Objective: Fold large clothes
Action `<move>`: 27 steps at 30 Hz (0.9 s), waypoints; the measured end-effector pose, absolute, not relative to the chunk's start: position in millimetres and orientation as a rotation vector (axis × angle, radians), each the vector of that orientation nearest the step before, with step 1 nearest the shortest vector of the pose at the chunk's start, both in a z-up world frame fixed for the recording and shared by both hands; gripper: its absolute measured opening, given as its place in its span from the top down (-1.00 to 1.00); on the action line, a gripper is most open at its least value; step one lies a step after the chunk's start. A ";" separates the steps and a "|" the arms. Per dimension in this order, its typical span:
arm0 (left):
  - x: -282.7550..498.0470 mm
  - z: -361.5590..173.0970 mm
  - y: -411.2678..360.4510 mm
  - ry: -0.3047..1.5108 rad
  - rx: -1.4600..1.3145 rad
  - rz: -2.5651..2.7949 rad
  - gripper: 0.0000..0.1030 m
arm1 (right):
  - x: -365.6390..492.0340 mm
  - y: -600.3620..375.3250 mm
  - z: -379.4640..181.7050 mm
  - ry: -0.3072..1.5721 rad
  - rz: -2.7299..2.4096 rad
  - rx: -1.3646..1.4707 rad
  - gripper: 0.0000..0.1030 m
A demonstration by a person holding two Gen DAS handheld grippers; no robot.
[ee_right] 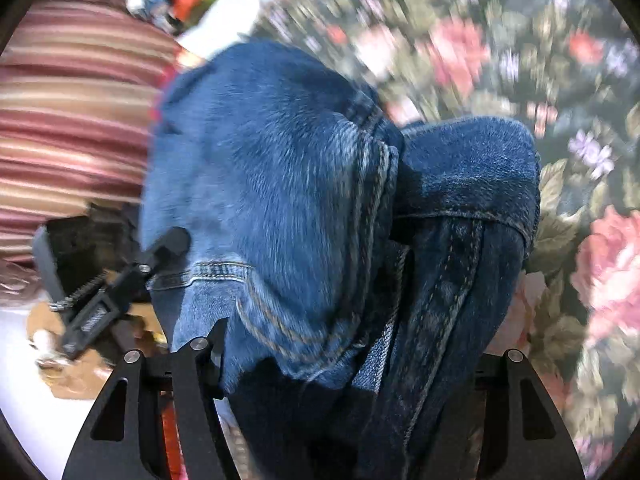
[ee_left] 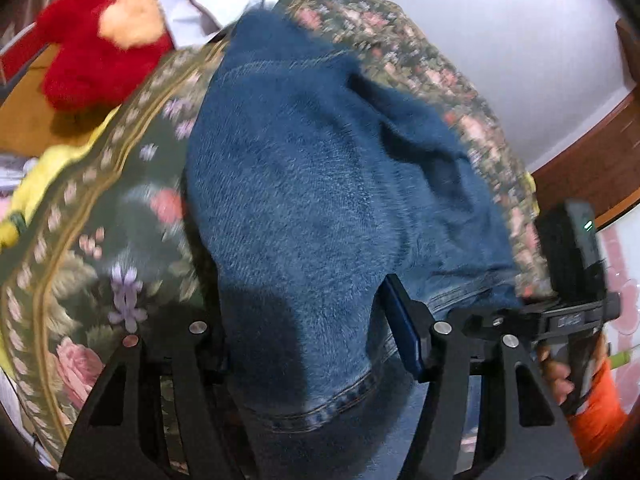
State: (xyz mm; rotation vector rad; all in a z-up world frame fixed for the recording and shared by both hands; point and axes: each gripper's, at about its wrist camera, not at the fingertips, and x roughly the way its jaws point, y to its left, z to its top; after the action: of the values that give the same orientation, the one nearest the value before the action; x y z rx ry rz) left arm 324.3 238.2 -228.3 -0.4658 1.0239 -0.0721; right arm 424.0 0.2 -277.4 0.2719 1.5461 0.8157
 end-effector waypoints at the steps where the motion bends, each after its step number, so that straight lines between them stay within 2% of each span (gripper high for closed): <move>1: 319.1 -227.9 238.3 1.005 -0.465 -0.076 -0.23 | 423.9 4.1 -280.5 1.546 0.820 0.231 -0.24; 8: 297.5 -215.9 231.4 1.001 -0.300 -0.005 -0.27 | 422.6 5.4 -250.8 1.517 0.803 0.047 -0.33; 13: 286.9 -189.9 229.5 0.941 -0.148 0.075 -0.27 | 405.9 -14.1 -206.4 1.357 0.756 -0.107 -0.41; 16: 297.2 -178.4 240.3 0.906 -0.140 0.117 -0.35 | 400.7 -21.1 -177.2 1.238 0.740 -0.123 -0.57; 19: 319.2 -166.7 241.0 0.870 -0.117 0.136 -0.45 | 405.6 -16.2 -154.0 1.135 0.739 -0.088 -0.75; 21: 337.7 -164.7 241.6 0.856 -0.149 0.112 -0.63 | 407.6 -7.6 -144.0 1.077 0.741 -0.082 -0.87; 24: 380.6 -175.9 234.7 0.902 -0.179 0.106 -0.65 | 416.6 19.6 -149.4 1.022 0.744 -0.096 -0.90; 27: 418.8 -200.7 226.2 0.969 -0.119 0.150 -0.65 | 425.9 30.1 -169.0 1.068 0.735 -0.134 -0.90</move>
State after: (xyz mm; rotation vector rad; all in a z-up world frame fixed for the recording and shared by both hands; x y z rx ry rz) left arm 418.8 226.2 -200.7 -0.1186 0.9688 0.1497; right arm 425.9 30.1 -169.0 -0.1339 1.0678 0.7349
